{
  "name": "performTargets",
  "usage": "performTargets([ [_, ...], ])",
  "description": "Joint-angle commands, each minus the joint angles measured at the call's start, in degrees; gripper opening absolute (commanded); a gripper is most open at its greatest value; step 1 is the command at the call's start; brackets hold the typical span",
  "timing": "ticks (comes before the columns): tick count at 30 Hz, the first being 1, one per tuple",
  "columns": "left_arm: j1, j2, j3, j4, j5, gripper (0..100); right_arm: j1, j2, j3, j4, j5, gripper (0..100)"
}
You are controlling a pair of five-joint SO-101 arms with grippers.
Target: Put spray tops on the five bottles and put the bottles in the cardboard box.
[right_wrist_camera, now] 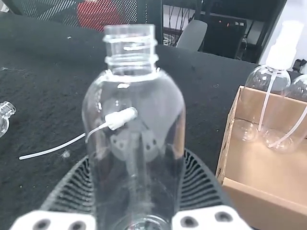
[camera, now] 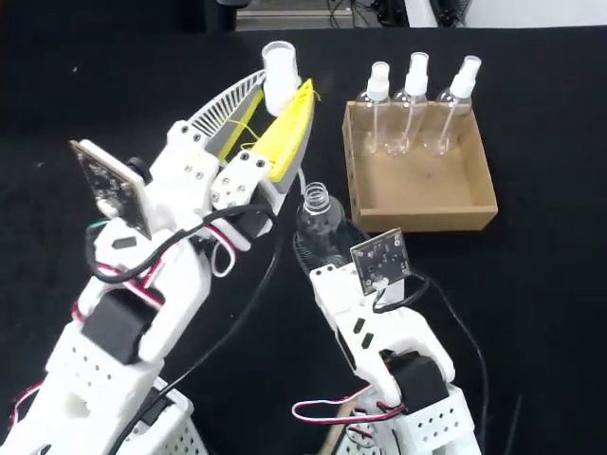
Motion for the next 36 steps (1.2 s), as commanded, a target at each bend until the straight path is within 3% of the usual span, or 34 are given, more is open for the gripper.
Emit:
performTargets([
  [1, -0.3, 1.8, 1.2, -5.6, 0.5, 3, 0.7, -5.7, -4.0, -0.4, 0.3, 1.1],
  [19, 1.5, 8.3, 1.6, -2.2, 0.6, 3, 0.7, -5.7, -3.7, -2.4, 0.3, 1.1],
  [26, 3.5, 8.2, 6.9, 1.0, 10.4, 3, 0.7, -5.7, -3.6, -3.7, 0.3, 1.1],
  [30, 3.0, 8.2, 8.7, 1.0, 11.0, 4, 0.7, -5.7, -2.6, -4.0, 0.3, 1.1],
  [36, 3.1, 1.1, 11.6, 6.8, 11.3, 24, 0.7, -5.7, -2.6, -4.0, 0.3, 1.1],
])
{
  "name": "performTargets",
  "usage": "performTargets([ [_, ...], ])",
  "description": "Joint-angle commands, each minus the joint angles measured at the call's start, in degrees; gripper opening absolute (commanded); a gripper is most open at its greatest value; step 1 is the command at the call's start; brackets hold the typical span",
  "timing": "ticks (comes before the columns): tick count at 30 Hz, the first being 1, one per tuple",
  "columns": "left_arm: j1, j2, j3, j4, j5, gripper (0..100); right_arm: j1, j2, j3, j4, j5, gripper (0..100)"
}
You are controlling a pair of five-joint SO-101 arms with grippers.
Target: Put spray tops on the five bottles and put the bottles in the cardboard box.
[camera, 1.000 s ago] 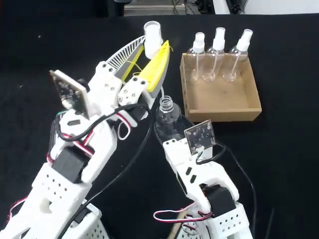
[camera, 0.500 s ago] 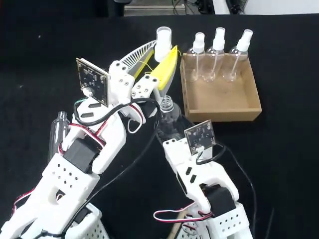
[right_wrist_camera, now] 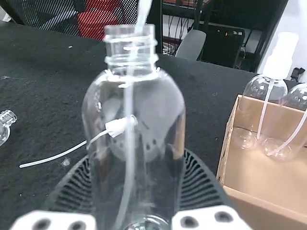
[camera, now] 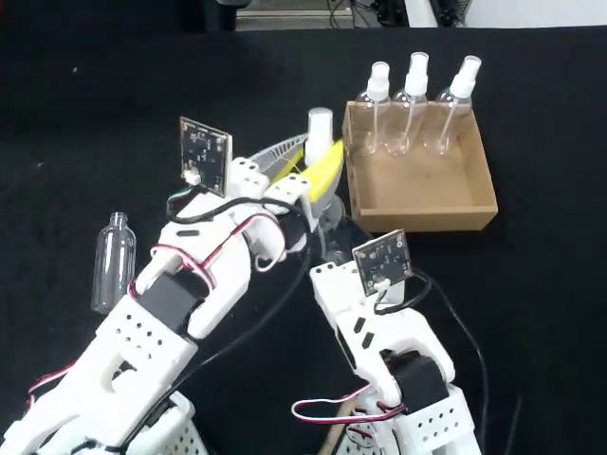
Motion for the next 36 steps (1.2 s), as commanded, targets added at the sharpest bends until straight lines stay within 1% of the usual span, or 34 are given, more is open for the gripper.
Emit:
performTargets([
  [1, 0.1, -8.6, 0.3, 5.3, 0.8, 27, 0.7, -5.7, -2.5, -2.1, 0.3, 1.1],
  [3, -0.7, -13.9, 0.6, 7.7, 0.5, 28, 0.7, -5.7, -2.4, -2.1, 0.3, 1.1],
  [8, -4.1, -28.6, 0.6, 14.2, 0.3, 24, 0.7, -5.7, -2.3, -2.0, 0.3, 1.1],
  [9, -5.1, -30.9, 0.7, 15.4, -0.8, 23, 0.8, -5.7, -2.3, -2.0, 0.3, 1.1],
  [12, -11.4, -36.3, 3.6, 17.1, -7.9, 23, 1.8, -5.7, -2.3, -1.6, 0.6, 1.1],
  [15, -18.6, -36.7, 13.7, 13.2, -11.5, 23, 7.7, -5.6, -2.6, -1.8, 0.6, 1.1],
  [18, -23.9, -35.6, 26.8, 3.9, -11.7, 23, 16.1, -5.6, -4.4, -2.1, 0.4, 1.1],
  [21, -25.3, -34.7, 38.1, -5.3, -11.7, 23, 22.9, -5.6, -7.9, -2.1, 0.4, 1.1],
  [25, -24.5, -35.1, 49.0, -13.5, -11.6, 23, 32.9, -5.6, -14.0, -1.8, 0.3, 1.1],
  [29, -24.6, -34.5, 51.1, -14.9, -11.7, 23, 38.7, -5.5, -20.3, -2.0, 1.3, 1.1],
  [31, -24.4, -34.7, 51.1, -13.3, -11.6, 23, 41.8, -5.4, -22.1, -3.4, 4.7, 1.1],
  [34, -24.4, -34.9, 51.1, -11.0, -11.6, 23, 46.3, -2.0, -21.6, -9.9, 8.4, 1.1],
  [36, -24.4, -34.5, 51.1, -10.8, -11.6, 23, 49.1, 3.6, -20.3, -14.8, 10.1, 1.1],
])
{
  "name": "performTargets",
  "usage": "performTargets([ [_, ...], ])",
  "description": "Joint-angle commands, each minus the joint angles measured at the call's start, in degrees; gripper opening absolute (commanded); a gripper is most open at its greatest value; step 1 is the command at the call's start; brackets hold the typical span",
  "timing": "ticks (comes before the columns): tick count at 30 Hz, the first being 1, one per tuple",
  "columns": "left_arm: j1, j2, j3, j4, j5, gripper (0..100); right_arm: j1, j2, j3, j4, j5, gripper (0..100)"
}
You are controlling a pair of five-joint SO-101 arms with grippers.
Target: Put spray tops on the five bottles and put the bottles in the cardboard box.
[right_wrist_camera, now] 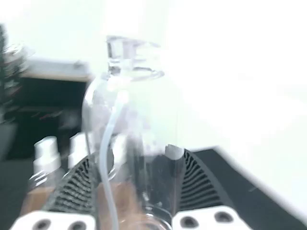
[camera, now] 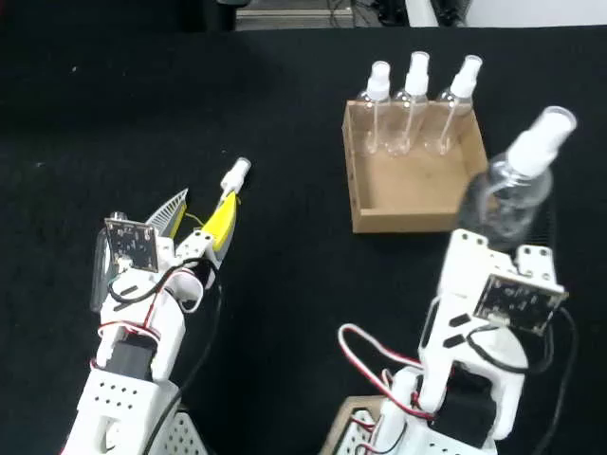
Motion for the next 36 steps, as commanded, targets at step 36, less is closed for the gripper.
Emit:
performTargets([
  [36, 0.0, -0.1, 1.4, 1.4, -0.4, 23, 33.4, 132.2, -27.7, -100.0, 1.1, 1.1],
])
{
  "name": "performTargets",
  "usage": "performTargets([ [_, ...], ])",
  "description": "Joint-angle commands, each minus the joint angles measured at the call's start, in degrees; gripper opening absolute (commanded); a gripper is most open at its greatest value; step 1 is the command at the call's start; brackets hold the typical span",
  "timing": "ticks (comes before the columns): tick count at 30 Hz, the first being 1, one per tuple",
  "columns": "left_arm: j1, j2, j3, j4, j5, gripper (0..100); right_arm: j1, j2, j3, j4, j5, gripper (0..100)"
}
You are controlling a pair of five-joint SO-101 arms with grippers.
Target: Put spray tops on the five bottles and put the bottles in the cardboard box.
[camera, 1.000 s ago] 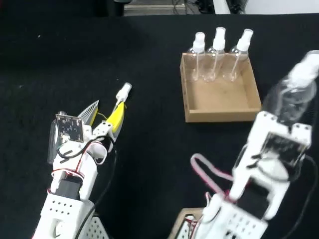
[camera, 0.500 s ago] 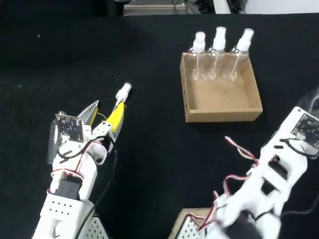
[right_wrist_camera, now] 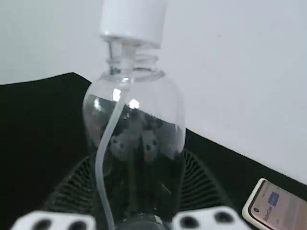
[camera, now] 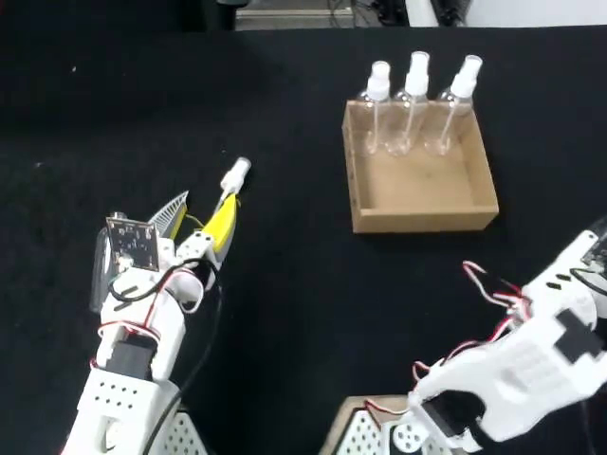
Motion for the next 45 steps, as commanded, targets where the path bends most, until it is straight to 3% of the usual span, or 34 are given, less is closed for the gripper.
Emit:
performTargets([
  [1, 0.0, -0.1, 1.2, 0.4, -0.4, 23, 2.4, 8.3, -9.7, -4.3, -0.4, 1.1],
  [13, 0.0, -0.1, 1.2, 0.4, -0.5, 23, 2.0, 39.6, -19.9, -32.4, 1.0, 1.7],
  [19, 0.0, -0.1, 1.2, 0.4, -0.6, 23, 1.9, 40.9, -20.5, -30.0, 3.9, 14.8],
  [23, 0.0, -0.1, 1.2, 0.4, -0.7, 23, 2.0, 40.0, -20.7, -26.7, 1.1, 12.8],
  [32, 0.0, -0.1, 1.2, 0.3, -0.7, 23, 2.5, 29.1, -19.8, -5.3, -3.9, 12.5],
  [40, 0.0, -0.1, 1.2, 0.3, -0.7, 23, 2.0, 25.0, -15.6, -4.8, -3.9, 22.3],
  [45, 0.0, -0.1, 1.2, 0.3, -0.7, 23, 2.5, 24.9, -15.0, -4.8, -4.0, 21.9],
])
